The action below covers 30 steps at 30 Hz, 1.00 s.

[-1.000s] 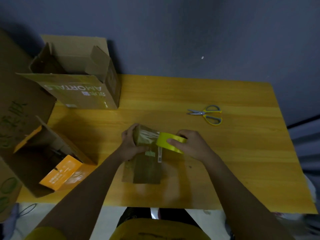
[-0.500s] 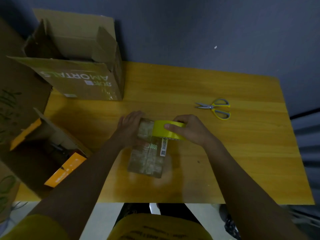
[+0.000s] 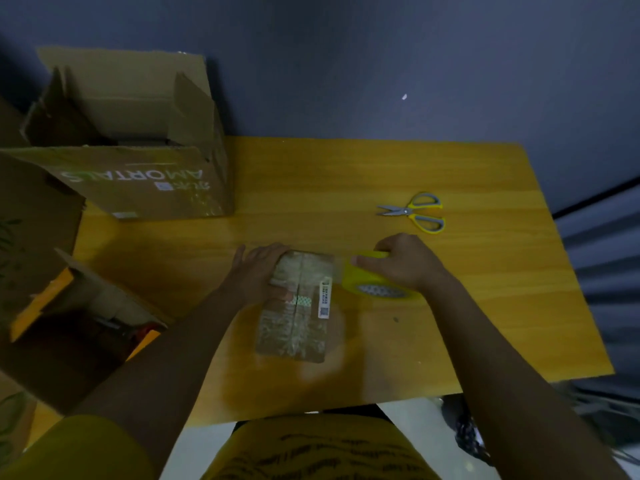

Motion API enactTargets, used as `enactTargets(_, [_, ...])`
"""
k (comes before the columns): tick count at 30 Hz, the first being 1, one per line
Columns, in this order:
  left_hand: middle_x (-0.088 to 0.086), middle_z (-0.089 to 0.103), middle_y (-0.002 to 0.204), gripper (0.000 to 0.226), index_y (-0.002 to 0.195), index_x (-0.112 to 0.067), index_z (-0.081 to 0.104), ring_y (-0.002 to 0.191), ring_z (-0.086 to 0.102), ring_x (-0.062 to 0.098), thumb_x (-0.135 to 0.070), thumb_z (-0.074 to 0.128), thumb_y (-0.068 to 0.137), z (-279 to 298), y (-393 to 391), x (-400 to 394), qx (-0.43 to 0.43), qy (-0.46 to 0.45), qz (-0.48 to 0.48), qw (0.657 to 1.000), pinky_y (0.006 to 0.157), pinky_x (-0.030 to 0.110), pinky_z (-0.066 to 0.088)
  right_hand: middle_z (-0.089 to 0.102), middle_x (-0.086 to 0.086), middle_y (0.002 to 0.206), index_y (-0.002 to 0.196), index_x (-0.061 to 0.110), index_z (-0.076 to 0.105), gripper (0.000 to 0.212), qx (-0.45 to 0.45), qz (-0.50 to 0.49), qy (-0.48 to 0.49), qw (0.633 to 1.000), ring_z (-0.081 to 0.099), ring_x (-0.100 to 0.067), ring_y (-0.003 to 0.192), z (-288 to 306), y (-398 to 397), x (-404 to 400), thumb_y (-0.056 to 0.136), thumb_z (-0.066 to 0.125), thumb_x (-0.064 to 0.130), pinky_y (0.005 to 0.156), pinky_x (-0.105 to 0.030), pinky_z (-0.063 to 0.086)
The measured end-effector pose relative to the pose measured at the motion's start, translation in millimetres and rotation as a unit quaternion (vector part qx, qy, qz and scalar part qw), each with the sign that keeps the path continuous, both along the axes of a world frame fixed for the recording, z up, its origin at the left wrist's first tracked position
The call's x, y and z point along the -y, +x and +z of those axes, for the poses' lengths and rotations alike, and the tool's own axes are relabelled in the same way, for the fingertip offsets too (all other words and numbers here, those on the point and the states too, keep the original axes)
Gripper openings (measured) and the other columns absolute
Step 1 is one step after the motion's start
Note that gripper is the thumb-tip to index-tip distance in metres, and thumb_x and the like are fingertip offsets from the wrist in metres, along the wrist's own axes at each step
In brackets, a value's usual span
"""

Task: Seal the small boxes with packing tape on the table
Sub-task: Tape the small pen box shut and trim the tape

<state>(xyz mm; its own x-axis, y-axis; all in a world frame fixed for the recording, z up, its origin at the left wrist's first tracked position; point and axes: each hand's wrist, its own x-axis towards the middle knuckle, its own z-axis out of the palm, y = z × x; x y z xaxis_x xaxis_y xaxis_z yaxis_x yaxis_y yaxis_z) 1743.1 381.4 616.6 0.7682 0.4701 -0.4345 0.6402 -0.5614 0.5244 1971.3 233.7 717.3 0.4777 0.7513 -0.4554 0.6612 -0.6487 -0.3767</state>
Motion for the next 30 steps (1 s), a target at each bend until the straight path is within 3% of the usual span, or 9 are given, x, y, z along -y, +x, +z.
enactTargets(3, [-0.007, 0.018, 0.158, 0.097, 0.149, -0.032, 0.021, 0.145, 0.013, 0.017, -0.057, 0.074, 0.072, -1.1, 2.2, -0.5, -0.002, -0.015, -0.004, 1.0, 0.116, 0.051, -0.009, 0.065, -0.01, 0.115, 0.107, 0.015, 0.07, 0.068, 0.061, -0.009, -0.128, 0.99, 0.059, -0.028, 0.111, -22.2, 10.2, 13.5, 0.074, 0.061, 0.073, 0.084, -0.037, 0.047])
enactTargets(5, [-0.006, 0.017, 0.158, 0.096, 0.149, -0.031, 0.021, 0.146, 0.012, 0.017, -0.056, 0.074, 0.073, 0.0, 3.2, 1.2, -0.003, -0.02, -0.007, 1.0, 0.116, 0.05, -0.009, 0.06, -0.009, 0.127, 0.12, 0.016, 0.065, 0.076, 0.059, -0.026, -0.161, 0.985, 0.056, -0.027, 0.117, -33.7, 9.3, 19.2, 0.072, 0.061, 0.076, 0.088, -0.036, 0.046])
enactTargets(9, [-0.005, 0.014, 0.159, 0.094, 0.15, -0.031, 0.018, 0.146, 0.011, 0.018, -0.055, 0.072, 0.076, 1.6, 4.6, 1.4, 0.004, -0.029, -0.008, 1.0, 0.116, 0.049, -0.008, 0.059, -0.01, 0.127, 0.123, 0.014, 0.063, 0.078, 0.067, -0.028, -0.172, 0.982, 0.057, -0.028, 0.116, -41.4, 11.8, 16.8, 0.075, 0.06, 0.075, 0.087, -0.037, 0.047])
enactTargets(13, [-0.005, 0.012, 0.16, 0.099, 0.151, -0.031, 0.015, 0.147, 0.01, 0.019, -0.058, 0.072, 0.073, -3.5, 3.9, -1.5, 0.002, -0.037, -0.008, 0.999, 0.117, 0.051, -0.005, 0.061, -0.01, 0.12, 0.113, 0.013, 0.064, 0.078, 0.089, -0.025, -0.185, 0.978, 0.059, -0.029, 0.11, -43.0, 10.8, 10.9, 0.071, 0.058, 0.079, 0.083, -0.036, 0.047])
enactTargets(18, [-0.004, 0.022, 0.156, 0.119, 0.149, -0.036, 0.019, 0.143, 0.023, 0.022, -0.09, 0.055, 0.049, -9.4, 1.2, -5.1, 0.002, -0.052, -0.001, 0.999, 0.113, 0.057, 0.016, 0.057, -0.011, 0.122, 0.116, 0.011, 0.058, 0.078, 0.106, -0.019, -0.2, 0.974, 0.057, -0.029, 0.114, -42.6, 6.1, 2.1, 0.075, 0.055, 0.077, 0.086, -0.035, 0.045])
enactTargets(23, [-0.003, 0.029, 0.152, 0.125, 0.149, -0.031, 0.024, 0.138, 0.032, 0.023, -0.097, 0.049, 0.045, -12.4, 1.9, -4.6, 0.024, -0.05, 0.003, 0.998, 0.108, 0.052, 0.03, 0.057, -0.005, 0.129, 0.126, 0.017, 0.056, 0.06, 0.16, 0.015, -0.216, 0.963, 0.056, -0.025, 0.12, -48.6, -7.8, -14.8, 0.085, 0.056, 0.062, 0.094, -0.034, 0.044])
enactTargets(27, [-0.001, 0.026, 0.155, 0.119, 0.15, -0.026, 0.023, 0.14, 0.029, 0.023, -0.081, 0.064, 0.053, -8.7, 3.7, -3.1, 0.013, -0.042, -0.003, 0.999, 0.11, 0.046, 0.028, 0.057, -0.001, 0.129, 0.128, 0.02, 0.055, 0.053, 0.167, 0.042, -0.237, 0.956, 0.056, -0.023, 0.12, -50.8, -14.4, -27.0, 0.088, 0.058, 0.054, 0.095, -0.034, 0.042])
enactTargets(30, [-0.002, 0.008, 0.161, 0.112, 0.153, -0.024, 0.011, 0.147, 0.01, 0.021, -0.066, 0.071, 0.069, -5.5, 4.8, 0.3, -0.019, -0.01, -0.026, 0.999, 0.117, 0.048, 0.012, 0.057, -0.001, 0.13, 0.129, 0.021, 0.054, 0.045, 0.174, 0.066, -0.253, 0.949, 0.055, -0.024, 0.121, -54.8, -19.0, -32.8, 0.091, 0.057, 0.046, 0.094, -0.035, 0.041])
